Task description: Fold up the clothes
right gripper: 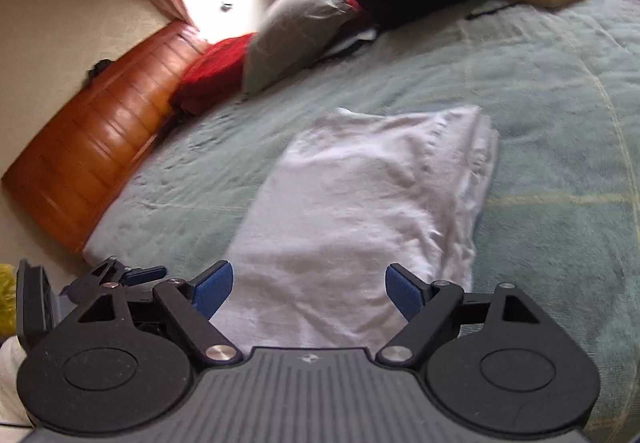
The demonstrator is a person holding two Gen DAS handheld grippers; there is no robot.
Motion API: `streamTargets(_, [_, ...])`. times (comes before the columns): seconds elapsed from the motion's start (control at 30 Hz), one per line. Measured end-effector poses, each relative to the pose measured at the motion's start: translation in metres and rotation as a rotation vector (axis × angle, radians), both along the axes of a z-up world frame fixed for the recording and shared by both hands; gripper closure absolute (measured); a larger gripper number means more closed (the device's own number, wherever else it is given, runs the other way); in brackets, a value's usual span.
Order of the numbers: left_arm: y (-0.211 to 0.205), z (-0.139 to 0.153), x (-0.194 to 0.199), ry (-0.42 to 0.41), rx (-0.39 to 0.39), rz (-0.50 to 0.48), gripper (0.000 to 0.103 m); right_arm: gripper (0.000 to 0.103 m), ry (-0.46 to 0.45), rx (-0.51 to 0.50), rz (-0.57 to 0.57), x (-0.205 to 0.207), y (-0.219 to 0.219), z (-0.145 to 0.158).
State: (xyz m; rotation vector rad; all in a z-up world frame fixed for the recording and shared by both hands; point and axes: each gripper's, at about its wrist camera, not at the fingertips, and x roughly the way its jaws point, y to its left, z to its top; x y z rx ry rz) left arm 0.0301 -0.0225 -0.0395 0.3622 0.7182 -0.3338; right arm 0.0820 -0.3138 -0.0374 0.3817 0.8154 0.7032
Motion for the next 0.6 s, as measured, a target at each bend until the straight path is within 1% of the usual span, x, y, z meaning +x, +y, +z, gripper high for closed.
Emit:
streamTargets(0.1, [0.016, 0.026, 0.006, 0.014, -0.156, -0.005, 0.004, 0.016, -0.001, 0.067, 0.099, -0.004, 0.006, 0.0])
streamTargets(0.13, [0.018, 0.034, 0.012, 0.013, -0.206, -0.006, 0.004, 0.016, 0.025, 0.081, 0.116, -0.003, 0.007, -0.005])
streamTargets(0.17, [0.018, 0.04, 0.019, 0.011, -0.251, -0.018, 0.004, 0.016, 0.045, 0.091, 0.125, -0.003, 0.007, -0.01])
streamTargets(0.23, [0.012, 0.047, 0.033, 0.02, -0.326, -0.077, 0.004, 0.016, 0.06, 0.095, 0.108, -0.003, 0.0, -0.016])
streamTargets(0.27, [0.008, 0.047, 0.041, 0.032, -0.357, -0.111, 0.004, 0.019, 0.067, 0.096, 0.1, -0.004, -0.003, -0.019])
streamTargets(0.3, [0.002, 0.044, 0.047, 0.049, -0.376, -0.145, 0.004, 0.028, 0.074, 0.098, 0.092, -0.004, -0.006, -0.022])
streamTargets(0.33, [-0.005, 0.04, 0.053, 0.069, -0.389, -0.178, 0.004, 0.031, 0.082, 0.099, 0.084, -0.004, -0.009, -0.024])
streamTargets(0.4, [-0.019, 0.031, 0.066, 0.108, -0.414, -0.244, 0.004, 0.031, 0.097, 0.103, 0.067, -0.004, -0.016, -0.03])
streamTargets(0.43, [-0.023, 0.022, 0.071, 0.143, -0.417, -0.245, 0.004, 0.031, 0.104, 0.104, 0.059, -0.005, -0.019, -0.033])
streamTargets(0.5, [-0.03, -0.001, 0.08, 0.23, -0.41, -0.211, 0.004, 0.031, 0.119, 0.107, 0.042, -0.005, -0.025, -0.039])
streamTargets(0.53, [-0.031, -0.005, 0.078, 0.246, -0.408, -0.203, 0.004, 0.031, 0.126, 0.109, 0.034, -0.005, -0.028, -0.042])
streamTargets(0.6, [-0.03, -0.007, 0.067, 0.248, -0.405, -0.197, 0.004, 0.031, 0.141, 0.112, 0.018, -0.006, -0.035, -0.047])
